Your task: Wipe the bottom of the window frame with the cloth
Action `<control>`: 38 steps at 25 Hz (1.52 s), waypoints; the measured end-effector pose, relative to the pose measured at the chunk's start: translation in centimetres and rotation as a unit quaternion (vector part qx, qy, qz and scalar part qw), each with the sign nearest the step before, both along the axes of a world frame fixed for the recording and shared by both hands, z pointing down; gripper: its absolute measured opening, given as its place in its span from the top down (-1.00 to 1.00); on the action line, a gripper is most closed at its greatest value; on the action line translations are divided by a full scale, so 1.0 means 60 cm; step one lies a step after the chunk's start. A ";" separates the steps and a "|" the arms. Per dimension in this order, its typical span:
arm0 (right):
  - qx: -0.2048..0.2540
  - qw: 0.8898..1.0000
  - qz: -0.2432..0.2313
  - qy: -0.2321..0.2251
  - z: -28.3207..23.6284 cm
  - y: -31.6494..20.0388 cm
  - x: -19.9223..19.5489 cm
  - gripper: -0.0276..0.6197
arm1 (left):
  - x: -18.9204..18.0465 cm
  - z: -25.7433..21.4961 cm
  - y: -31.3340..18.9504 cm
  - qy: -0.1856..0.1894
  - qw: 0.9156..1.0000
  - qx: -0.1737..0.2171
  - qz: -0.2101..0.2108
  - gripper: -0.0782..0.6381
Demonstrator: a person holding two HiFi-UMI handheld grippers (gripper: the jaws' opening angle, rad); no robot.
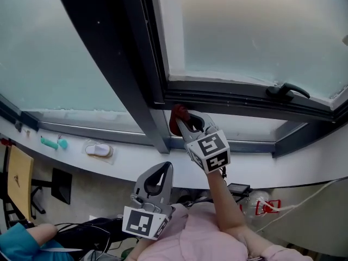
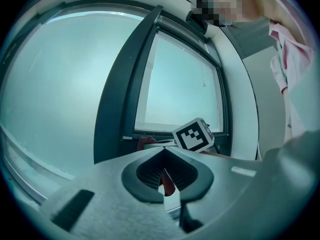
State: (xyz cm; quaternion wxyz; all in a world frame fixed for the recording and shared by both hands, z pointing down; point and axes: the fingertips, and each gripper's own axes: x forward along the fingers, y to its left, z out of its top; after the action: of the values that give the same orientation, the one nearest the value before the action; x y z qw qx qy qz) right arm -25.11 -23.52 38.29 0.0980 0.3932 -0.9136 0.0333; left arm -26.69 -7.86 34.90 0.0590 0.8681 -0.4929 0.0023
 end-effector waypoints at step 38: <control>0.013 1.000 -0.011 -0.022 0.015 -0.055 -0.046 0.74 | -0.051 -0.015 -0.006 -0.016 0.999 0.014 -0.040 0.78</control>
State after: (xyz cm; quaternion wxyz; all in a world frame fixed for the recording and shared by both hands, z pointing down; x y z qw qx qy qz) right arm -27.90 -26.81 39.20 0.0730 0.3831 -0.9203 0.0295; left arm -29.72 -8.21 34.02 0.0393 0.8484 -0.5279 0.0069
